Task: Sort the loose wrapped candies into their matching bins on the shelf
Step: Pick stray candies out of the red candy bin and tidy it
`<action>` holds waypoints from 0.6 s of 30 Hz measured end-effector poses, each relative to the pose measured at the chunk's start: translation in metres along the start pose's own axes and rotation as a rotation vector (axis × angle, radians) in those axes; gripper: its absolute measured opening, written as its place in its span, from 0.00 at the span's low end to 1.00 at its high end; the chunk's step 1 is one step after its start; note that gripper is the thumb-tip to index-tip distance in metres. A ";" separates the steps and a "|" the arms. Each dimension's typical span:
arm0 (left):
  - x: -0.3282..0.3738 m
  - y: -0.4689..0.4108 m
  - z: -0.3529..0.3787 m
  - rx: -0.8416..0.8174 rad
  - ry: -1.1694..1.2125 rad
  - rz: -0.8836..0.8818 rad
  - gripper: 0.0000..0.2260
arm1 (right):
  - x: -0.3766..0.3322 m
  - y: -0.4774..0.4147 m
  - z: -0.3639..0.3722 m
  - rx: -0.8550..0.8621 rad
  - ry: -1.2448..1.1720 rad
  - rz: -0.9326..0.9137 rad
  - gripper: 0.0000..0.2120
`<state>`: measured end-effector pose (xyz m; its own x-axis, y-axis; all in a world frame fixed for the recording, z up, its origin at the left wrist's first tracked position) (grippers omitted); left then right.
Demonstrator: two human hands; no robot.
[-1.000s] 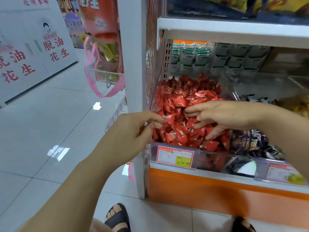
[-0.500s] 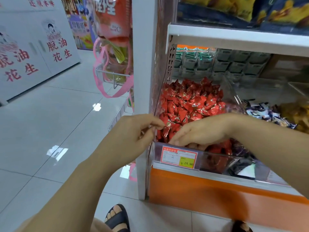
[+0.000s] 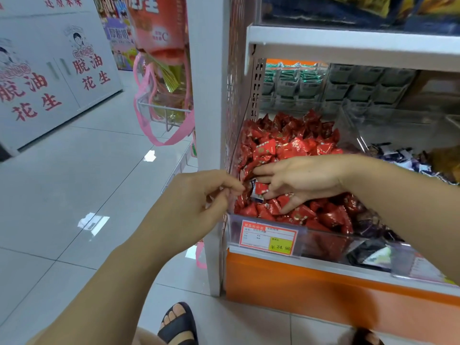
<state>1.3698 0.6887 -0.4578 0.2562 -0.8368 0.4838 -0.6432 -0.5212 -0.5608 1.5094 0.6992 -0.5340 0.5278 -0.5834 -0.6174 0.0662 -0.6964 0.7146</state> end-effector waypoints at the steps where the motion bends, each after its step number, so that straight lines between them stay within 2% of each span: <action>1: 0.000 0.000 0.000 -0.002 0.001 0.000 0.12 | 0.000 0.002 -0.002 0.002 -0.001 -0.001 0.28; 7: -0.001 0.000 0.001 -0.009 0.002 0.000 0.12 | 0.003 0.008 -0.016 0.071 0.042 -0.016 0.24; 12: -0.001 0.000 0.000 -0.002 0.015 -0.009 0.12 | 0.003 0.009 -0.017 0.104 0.184 -0.017 0.24; 18: -0.002 0.001 -0.001 -0.009 0.007 -0.004 0.12 | 0.006 0.025 -0.032 0.196 0.400 0.032 0.15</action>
<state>1.3684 0.6898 -0.4583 0.2541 -0.8336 0.4905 -0.6487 -0.5230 -0.5528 1.5409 0.6915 -0.5093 0.8157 -0.4252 -0.3922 -0.0972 -0.7690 0.6318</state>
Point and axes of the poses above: each hand's wrist, its own y-axis away from the middle knuckle, its own z-axis out of the palm, x = y × z, the point moved 10 cm from there along -y, towards the middle knuckle, and after that the axes turned 11 degrees about z, right-handed, at the moved point
